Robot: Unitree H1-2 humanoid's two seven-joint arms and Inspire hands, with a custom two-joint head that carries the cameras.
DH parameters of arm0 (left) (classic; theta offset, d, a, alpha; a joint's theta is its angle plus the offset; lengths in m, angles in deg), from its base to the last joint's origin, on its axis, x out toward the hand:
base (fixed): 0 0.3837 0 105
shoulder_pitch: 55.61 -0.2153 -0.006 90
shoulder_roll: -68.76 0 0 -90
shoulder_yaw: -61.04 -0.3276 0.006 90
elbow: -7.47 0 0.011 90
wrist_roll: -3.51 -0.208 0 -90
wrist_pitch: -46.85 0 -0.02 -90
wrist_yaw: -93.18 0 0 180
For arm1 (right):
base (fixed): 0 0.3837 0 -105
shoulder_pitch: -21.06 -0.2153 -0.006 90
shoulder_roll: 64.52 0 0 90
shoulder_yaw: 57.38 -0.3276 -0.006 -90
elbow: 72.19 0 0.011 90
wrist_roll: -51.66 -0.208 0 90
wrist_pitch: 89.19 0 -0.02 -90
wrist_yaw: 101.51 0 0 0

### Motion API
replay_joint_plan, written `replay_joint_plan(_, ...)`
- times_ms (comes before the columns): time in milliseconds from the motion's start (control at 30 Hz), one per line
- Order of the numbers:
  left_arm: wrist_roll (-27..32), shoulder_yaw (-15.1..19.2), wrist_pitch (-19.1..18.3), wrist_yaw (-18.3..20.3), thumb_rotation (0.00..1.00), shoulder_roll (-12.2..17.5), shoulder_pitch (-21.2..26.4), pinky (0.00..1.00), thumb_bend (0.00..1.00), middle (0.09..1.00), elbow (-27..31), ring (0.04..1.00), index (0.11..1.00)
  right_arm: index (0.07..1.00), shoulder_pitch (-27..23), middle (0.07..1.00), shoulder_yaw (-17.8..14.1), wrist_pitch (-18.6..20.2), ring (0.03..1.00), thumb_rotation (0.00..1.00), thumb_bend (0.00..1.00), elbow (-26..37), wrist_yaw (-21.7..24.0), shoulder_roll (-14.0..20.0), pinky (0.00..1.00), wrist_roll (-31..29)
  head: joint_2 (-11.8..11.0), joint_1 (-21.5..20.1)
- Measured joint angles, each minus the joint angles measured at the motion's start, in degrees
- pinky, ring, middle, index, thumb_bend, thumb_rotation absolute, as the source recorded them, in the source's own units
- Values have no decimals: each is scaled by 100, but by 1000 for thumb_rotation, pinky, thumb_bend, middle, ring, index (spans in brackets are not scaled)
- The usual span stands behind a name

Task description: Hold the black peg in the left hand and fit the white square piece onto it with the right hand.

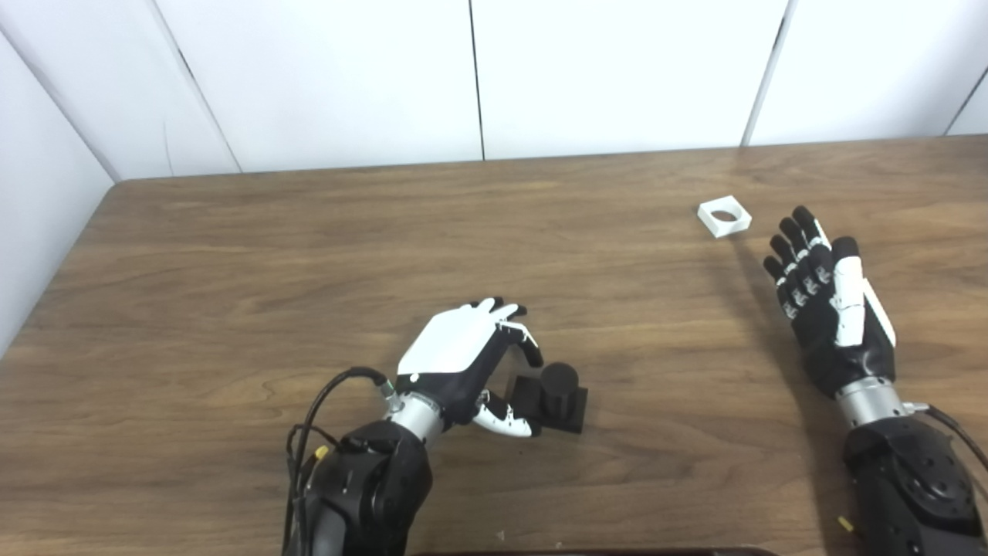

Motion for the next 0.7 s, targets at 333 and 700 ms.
replay_joint_plan(333,-110,-20,-1,479,110,44,154,1000,881,950,35,1000,537,1000,17,1000,-2,3,1000,991,589,16,-14,-1,1000,1,18,0)
replay_joint_plan(700,-228,-31,-22,821,104,44,239,1000,879,939,83,1000,538,1000,29,1000,-18,19,1000,985,587,38,-8,1,1000,-48,35,18)
